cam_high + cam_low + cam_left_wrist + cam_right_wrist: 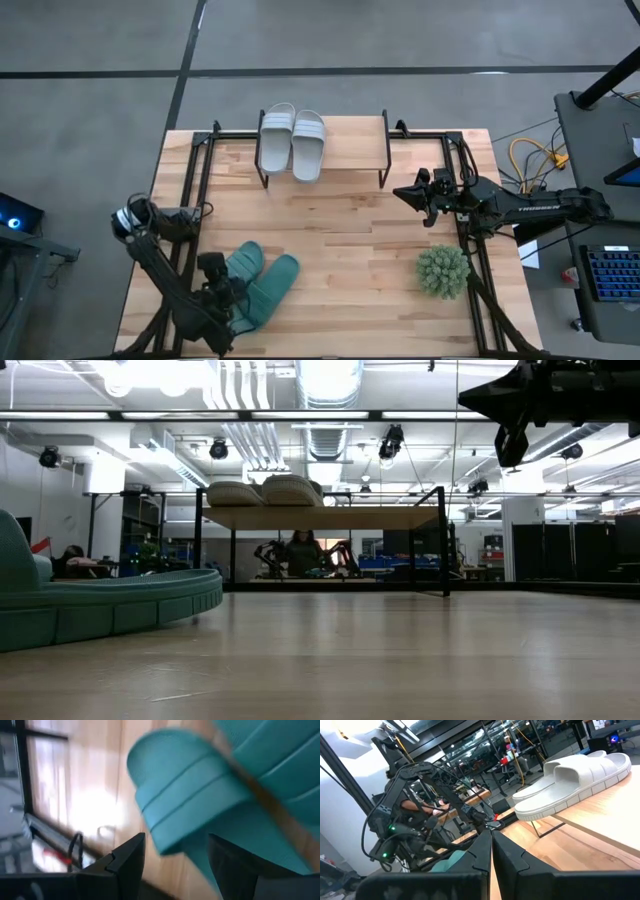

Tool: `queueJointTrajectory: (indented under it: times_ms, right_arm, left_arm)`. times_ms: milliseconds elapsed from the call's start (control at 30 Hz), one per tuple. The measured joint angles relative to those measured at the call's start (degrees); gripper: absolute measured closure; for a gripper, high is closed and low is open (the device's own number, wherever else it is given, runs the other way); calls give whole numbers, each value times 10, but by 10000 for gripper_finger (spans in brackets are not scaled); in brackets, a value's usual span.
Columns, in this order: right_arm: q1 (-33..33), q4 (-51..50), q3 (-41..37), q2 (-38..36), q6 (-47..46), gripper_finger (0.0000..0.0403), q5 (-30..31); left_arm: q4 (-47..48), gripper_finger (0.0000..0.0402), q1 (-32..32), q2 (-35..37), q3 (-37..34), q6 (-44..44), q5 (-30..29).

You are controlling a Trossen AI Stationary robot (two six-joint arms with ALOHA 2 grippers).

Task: Pick and place slides into the shelf
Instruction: Put the left green slide on the shelf

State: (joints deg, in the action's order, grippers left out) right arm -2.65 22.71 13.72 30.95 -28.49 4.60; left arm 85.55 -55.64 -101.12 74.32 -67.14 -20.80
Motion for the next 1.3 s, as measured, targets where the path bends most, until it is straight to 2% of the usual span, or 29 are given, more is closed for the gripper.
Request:
queueJointTrajectory:
  times_ms: [200, 567, 800, 967, 1300]
  right_arm:
    - [0, 0, 0, 0, -5, 394, 0]
    - [0, 2, 0, 0, -16, 394, 0]
    - [0, 2, 0, 0, -16, 394, 6]
    - [0, 2, 0, 0, -16, 394, 17]
    - [0, 2, 0, 0, -16, 394, 17]
  left_arm:
    - [-72, 207, -27, 0, -16, 2, -36]
    - [-79, 207, -46, 0, -83, 5, -38]
    - [-94, 207, -45, 0, -124, 2, -58]
    - [-138, 207, -45, 0, -154, 1, -72]
    - [-142, 207, -41, 0, -162, 0, -103]
